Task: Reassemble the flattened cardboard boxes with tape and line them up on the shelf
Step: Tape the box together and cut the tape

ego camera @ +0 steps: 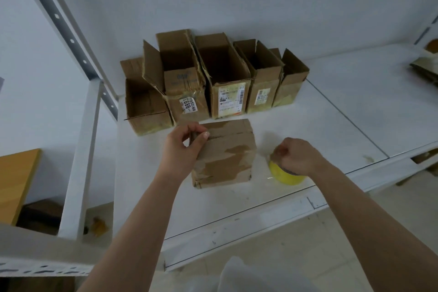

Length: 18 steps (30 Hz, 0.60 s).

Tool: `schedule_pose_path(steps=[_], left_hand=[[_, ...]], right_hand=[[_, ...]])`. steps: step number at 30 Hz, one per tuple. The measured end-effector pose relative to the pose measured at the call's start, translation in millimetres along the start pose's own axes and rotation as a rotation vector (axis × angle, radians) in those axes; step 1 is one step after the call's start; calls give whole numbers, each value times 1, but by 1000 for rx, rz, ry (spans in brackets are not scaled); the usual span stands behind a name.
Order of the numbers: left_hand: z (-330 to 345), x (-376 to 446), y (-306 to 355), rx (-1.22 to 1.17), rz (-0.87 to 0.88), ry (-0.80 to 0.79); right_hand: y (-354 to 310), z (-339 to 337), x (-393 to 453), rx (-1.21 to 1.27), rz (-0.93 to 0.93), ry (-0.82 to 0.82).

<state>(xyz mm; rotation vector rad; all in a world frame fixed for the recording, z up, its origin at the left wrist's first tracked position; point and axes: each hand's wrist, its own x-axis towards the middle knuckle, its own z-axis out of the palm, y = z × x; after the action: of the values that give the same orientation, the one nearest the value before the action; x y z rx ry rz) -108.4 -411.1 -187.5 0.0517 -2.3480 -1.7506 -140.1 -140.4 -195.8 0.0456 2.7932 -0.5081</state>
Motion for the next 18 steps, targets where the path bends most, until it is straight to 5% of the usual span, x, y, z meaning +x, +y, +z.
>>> schedule_pose_path(steps=[4,8,11,13,15,18], left_hand=[[0,1,6,110,24,1],[-1,2,19,518,260,19],[5,2,30,573,315,-41],[8,0,31,552,268,-57],[9,-1,29,531,258,-42],[7,-3,28,445,233,-22]], right_hand=[[2,7,-8,-326,-15,-305],[8,5,-8,-380,77,-279],[5,-34,-10,-138,-28,-104],[-6,-66,-18,241,-155,-5],[-29,-93,-31,638,-297,-79],[-66,-104,-41,717,-494,-275]])
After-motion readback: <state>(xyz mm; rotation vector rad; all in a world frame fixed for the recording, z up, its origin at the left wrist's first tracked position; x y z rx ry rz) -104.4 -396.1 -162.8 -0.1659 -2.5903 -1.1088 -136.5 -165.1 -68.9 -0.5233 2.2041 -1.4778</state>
